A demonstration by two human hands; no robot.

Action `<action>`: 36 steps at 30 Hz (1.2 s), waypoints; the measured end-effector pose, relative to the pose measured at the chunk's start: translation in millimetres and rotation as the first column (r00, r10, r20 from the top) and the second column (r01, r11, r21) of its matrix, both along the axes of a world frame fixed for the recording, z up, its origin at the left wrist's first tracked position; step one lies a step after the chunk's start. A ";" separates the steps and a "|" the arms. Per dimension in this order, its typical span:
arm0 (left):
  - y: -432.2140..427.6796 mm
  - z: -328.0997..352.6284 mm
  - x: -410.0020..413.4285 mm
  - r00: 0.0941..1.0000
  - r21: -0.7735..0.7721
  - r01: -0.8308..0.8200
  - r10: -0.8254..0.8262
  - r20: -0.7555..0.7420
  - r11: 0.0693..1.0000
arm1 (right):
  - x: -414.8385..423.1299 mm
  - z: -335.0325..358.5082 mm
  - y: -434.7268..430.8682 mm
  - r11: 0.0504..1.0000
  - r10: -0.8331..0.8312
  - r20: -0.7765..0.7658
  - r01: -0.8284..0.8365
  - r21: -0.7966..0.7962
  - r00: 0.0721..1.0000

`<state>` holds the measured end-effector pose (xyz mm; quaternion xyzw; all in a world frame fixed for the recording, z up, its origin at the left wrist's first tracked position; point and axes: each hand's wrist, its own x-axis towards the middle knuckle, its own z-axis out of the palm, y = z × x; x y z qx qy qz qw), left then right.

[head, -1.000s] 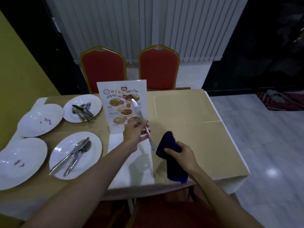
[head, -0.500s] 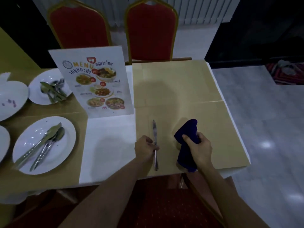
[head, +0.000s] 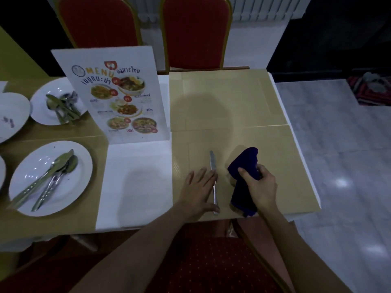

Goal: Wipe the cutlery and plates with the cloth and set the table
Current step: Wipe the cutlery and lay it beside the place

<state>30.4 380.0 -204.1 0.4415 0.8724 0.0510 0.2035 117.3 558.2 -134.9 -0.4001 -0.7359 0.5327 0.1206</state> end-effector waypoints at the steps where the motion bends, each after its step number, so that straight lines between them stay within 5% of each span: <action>1: 4.5 -1.4 4.0 1.000 0.006 -0.010 0.010 0.006 1.000 | 2.6 1.2 2.6 1.000 0.004 0.003 -0.004 0.016 1.000; 7: -22.4 10.7 -0.2 0.996 0.063 -0.087 0.086 0.031 0.994 | 4.4 14.5 -3.7 0.997 0.022 0.015 -0.023 0.079 1.000; 12: -111.1 38.3 -34.9 0.928 0.128 -0.366 0.372 -0.027 0.922 | -38.7 31.1 -55.7 0.965 0.216 0.036 -0.219 0.145 0.976; 17: -228.9 57.0 -58.4 0.681 0.437 -0.623 0.725 -0.107 0.649 | -86.2 40.2 -138.8 0.898 0.404 0.047 -0.405 0.170 0.914; 21: -309.5 61.9 -89.5 0.406 0.280 -0.856 0.901 -0.153 0.434 | -103.6 41.2 -193.6 0.849 0.484 0.111 -0.496 0.182 0.868; 27: -352.8 50.0 -122.1 0.576 -0.005 -0.798 0.760 -0.300 0.603 | -107.9 41.1 -240.6 0.817 0.503 0.177 -0.532 0.223 0.846; 32: -354.6 46.5 -129.2 0.637 -0.125 -0.758 0.684 -0.356 0.640 | -106.7 46.2 -258.6 0.822 0.496 0.202 -0.532 0.204 0.844; 36: -349.8 59.6 -129.3 0.571 0.005 -0.820 0.818 -0.067 0.573 | -112.2 55.7 -268.7 0.755 0.576 0.301 -0.636 0.160 0.760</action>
